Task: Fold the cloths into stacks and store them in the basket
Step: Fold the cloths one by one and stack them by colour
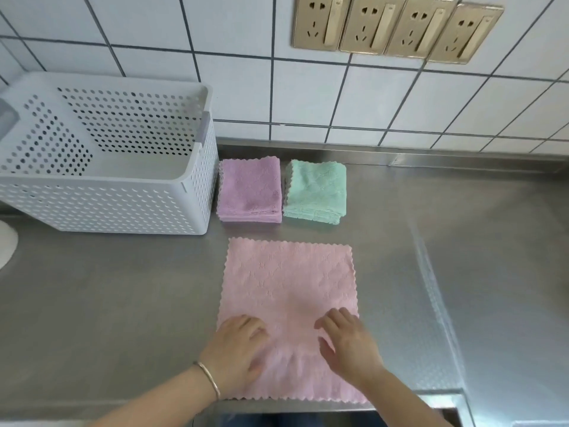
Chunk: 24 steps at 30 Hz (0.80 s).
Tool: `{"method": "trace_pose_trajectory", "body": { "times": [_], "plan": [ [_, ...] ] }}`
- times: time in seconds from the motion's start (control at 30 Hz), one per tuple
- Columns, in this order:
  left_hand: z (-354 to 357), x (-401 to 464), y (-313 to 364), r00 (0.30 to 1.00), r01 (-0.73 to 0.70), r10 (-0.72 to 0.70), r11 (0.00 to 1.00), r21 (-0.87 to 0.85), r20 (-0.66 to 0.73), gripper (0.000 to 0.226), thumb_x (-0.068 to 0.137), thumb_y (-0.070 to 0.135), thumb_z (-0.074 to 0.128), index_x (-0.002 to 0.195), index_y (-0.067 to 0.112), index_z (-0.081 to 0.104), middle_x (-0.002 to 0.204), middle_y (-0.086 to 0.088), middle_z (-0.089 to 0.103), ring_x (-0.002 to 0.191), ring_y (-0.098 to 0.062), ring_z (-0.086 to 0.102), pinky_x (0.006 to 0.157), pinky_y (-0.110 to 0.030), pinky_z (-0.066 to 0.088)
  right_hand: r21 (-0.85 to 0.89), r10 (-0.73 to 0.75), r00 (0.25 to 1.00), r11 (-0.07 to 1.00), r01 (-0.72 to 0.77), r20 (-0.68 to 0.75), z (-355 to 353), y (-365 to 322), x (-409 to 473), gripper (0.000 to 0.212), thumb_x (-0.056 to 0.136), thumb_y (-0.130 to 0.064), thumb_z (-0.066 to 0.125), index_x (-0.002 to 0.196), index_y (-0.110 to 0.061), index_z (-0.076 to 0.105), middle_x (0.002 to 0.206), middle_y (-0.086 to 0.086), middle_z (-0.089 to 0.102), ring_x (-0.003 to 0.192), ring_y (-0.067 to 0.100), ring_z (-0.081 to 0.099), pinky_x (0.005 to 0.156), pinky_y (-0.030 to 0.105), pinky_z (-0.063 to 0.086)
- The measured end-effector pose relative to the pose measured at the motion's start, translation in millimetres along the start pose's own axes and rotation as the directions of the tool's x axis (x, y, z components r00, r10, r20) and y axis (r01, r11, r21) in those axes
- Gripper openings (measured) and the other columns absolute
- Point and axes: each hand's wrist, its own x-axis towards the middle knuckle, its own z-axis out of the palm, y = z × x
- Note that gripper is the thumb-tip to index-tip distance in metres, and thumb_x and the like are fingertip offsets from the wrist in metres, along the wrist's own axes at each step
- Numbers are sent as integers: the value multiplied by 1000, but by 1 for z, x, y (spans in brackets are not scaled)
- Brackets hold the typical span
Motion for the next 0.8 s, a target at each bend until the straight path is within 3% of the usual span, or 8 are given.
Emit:
{"method": "trace_pose_trajectory", "body": {
  "times": [0.1,0.23,0.33,0.47,0.53,0.63,0.73,0.8],
  "plan": [
    [13,-13,18,997,-70,70,998,9,27,40,47,58,50,75,31,58,81,12,60,74,-12,55,59,-22,50,34,-98,990,995,95,97,17,-25,-33,28,58,-40,68,82,-27,60,83,-10,61,73,11,56,55,21,47],
    [23,-17,25,997,-50,44,993,109,57,47,44,48,59,86,27,59,90,5,59,87,-19,45,57,-32,52,-24,-25,989,999,29,142,26,-42,-47,37,52,-49,62,78,-23,60,83,-6,62,71,20,58,53,31,47],
    [29,-21,24,998,-50,43,990,133,52,49,45,27,69,93,25,57,94,4,57,90,-20,43,54,-31,51,-136,-28,988,989,49,149,28,-40,-50,37,49,-35,67,80,-22,53,81,-4,62,68,21,56,49,30,46],
    [22,-30,11,994,-80,86,994,78,-73,35,62,18,38,92,28,53,99,9,44,90,-8,44,74,-17,44,-227,32,984,974,8,175,18,-25,-53,51,40,-7,62,85,-21,45,79,-4,62,63,19,57,45,25,47],
    [13,-34,-4,998,23,-27,997,-74,-63,35,62,13,46,90,33,54,98,17,45,83,1,48,74,-13,41,-177,88,985,982,-60,149,9,-10,-53,45,43,0,58,82,-22,53,81,-6,62,62,17,58,46,22,46],
    [0,-35,-23,966,252,-259,905,-344,25,42,68,-4,51,89,31,61,90,16,59,76,-8,61,62,-14,45,-54,205,964,979,-198,171,-9,7,-51,46,33,3,80,67,-26,69,78,-15,67,60,8,62,44,13,42],
    [-24,-29,-37,869,495,-423,736,-462,256,25,86,9,54,66,24,58,64,11,52,62,-8,48,55,-12,35,39,314,906,940,-338,285,-33,10,-39,27,72,-9,73,94,-24,72,99,-13,69,84,8,65,73,11,46],
    [-35,-23,-44,826,562,-407,645,-517,390,28,86,13,57,61,22,50,59,9,48,57,-5,44,54,-10,38,5,380,779,898,-440,499,-46,16,-30,24,90,-23,55,111,-19,66,111,-5,66,95,15,61,86,22,45]
  ]
}}
